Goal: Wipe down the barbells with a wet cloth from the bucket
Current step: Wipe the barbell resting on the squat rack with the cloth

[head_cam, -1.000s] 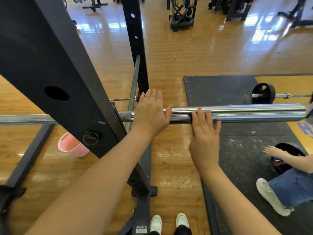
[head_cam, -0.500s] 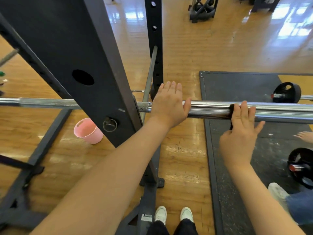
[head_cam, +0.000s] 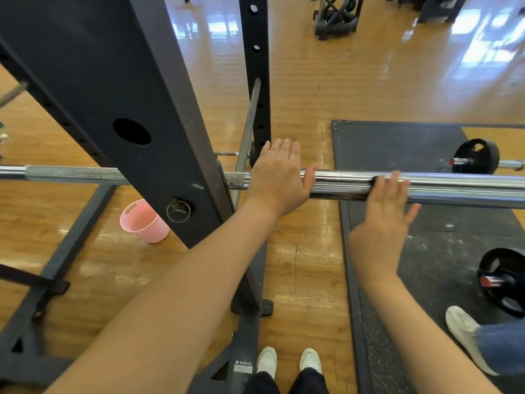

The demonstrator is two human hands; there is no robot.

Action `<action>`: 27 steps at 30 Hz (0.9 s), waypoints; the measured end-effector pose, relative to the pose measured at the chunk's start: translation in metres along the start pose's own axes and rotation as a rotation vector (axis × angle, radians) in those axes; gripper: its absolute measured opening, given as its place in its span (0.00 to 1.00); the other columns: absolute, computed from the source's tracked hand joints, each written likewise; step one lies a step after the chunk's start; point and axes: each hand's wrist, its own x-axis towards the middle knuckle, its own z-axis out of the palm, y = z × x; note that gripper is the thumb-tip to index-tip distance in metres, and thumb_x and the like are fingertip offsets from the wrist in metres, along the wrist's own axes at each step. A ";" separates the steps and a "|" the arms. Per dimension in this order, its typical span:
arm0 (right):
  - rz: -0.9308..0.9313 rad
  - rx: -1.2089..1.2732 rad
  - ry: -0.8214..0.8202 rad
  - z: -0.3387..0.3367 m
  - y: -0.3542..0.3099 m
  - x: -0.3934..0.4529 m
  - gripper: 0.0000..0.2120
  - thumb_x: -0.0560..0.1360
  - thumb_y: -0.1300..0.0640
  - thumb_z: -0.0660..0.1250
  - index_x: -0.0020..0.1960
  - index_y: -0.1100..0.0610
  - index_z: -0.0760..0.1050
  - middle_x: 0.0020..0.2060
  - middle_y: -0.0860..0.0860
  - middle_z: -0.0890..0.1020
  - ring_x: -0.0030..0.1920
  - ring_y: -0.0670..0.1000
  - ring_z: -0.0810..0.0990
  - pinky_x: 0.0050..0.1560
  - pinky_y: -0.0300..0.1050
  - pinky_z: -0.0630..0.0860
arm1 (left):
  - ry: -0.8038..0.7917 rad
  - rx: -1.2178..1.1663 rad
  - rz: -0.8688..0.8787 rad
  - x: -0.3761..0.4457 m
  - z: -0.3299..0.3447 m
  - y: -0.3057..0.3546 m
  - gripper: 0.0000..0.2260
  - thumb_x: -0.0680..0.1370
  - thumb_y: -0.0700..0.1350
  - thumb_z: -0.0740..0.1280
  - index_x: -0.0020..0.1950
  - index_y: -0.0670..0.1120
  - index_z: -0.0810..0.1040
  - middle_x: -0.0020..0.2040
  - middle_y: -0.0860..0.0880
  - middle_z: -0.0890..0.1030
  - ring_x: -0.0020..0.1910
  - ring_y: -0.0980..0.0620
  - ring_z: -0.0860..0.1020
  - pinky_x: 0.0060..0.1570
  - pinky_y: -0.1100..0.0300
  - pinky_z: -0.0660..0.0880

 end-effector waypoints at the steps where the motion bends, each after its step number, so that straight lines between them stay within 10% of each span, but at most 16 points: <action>1: -0.091 -0.005 -0.020 0.004 -0.006 -0.006 0.37 0.66 0.76 0.50 0.75 0.65 0.52 0.74 0.62 0.55 0.74 0.59 0.50 0.72 0.62 0.42 | -0.003 -0.002 -0.001 0.000 0.001 0.000 0.27 0.82 0.55 0.51 0.74 0.38 0.62 0.73 0.39 0.66 0.74 0.43 0.61 0.73 0.51 0.52; 12: 0.154 -0.062 -0.058 -0.018 0.028 0.015 0.39 0.63 0.79 0.56 0.74 0.68 0.55 0.74 0.64 0.56 0.74 0.63 0.52 0.69 0.67 0.46 | 0.018 -0.012 -0.009 -0.001 -0.001 0.001 0.30 0.78 0.56 0.46 0.73 0.38 0.64 0.71 0.39 0.68 0.73 0.43 0.63 0.73 0.51 0.53; 18: -0.215 -0.034 -0.181 -0.018 -0.009 0.005 0.35 0.65 0.76 0.56 0.72 0.65 0.61 0.71 0.62 0.64 0.72 0.61 0.58 0.68 0.67 0.50 | -0.001 -0.012 -0.020 -0.001 -0.002 0.003 0.31 0.78 0.56 0.45 0.73 0.38 0.63 0.72 0.39 0.66 0.73 0.43 0.62 0.73 0.51 0.52; 27: 0.027 -0.175 -0.358 -0.047 -0.008 0.046 0.31 0.75 0.67 0.59 0.76 0.60 0.54 0.76 0.56 0.54 0.76 0.57 0.45 0.72 0.61 0.43 | 0.030 -0.027 -0.007 -0.001 0.000 0.001 0.29 0.78 0.55 0.49 0.71 0.36 0.68 0.69 0.38 0.71 0.71 0.41 0.66 0.72 0.49 0.56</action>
